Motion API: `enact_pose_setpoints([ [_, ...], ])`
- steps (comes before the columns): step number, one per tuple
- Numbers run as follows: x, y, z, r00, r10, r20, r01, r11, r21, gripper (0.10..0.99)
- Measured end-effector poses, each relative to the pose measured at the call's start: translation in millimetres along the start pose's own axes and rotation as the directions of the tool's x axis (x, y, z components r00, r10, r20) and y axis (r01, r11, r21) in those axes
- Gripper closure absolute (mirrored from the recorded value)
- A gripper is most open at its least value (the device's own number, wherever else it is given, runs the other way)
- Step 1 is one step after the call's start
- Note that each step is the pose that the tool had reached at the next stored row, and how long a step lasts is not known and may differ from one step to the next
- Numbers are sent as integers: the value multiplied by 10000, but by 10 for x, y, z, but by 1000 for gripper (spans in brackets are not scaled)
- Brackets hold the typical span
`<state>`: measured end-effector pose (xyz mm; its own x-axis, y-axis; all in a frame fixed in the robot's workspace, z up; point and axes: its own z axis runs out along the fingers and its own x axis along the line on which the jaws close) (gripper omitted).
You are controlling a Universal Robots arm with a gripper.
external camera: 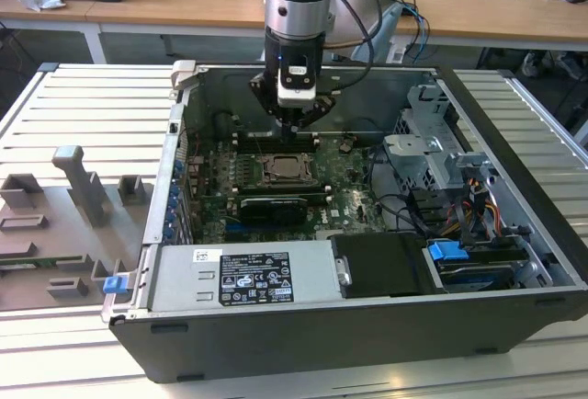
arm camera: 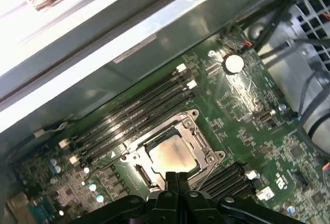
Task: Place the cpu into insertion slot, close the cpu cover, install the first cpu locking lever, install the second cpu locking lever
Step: 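Install the first cpu locking lever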
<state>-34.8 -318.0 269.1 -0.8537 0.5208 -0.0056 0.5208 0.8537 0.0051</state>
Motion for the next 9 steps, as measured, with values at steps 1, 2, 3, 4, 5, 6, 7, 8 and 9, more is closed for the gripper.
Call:
enact_pose_setpoints([
  [1,0,0,0,9999,-143,-1,143,9999,-1,980],
  [2,0,0,0,9996,-267,-2,267,9996,-1,980],
  [3,0,0,0,9992,-391,-2,391,9992,-2,980],
  [4,0,0,0,9984,-562,-4,562,9984,-3,980],
  [5,0,0,0,9973,-732,-4,732,9973,-5,980],
  [6,0,0,0,9957,-932,-5,932,9957,-6,980],
  [7,0,0,0,9946,-1040,-6,1040,9946,-6,980],
  [8,0,0,0,9934,-1151,-6,1151,9934,-7,980],
  [9,0,0,0,9921,-1251,-6,1251,9921,-8,980],
])
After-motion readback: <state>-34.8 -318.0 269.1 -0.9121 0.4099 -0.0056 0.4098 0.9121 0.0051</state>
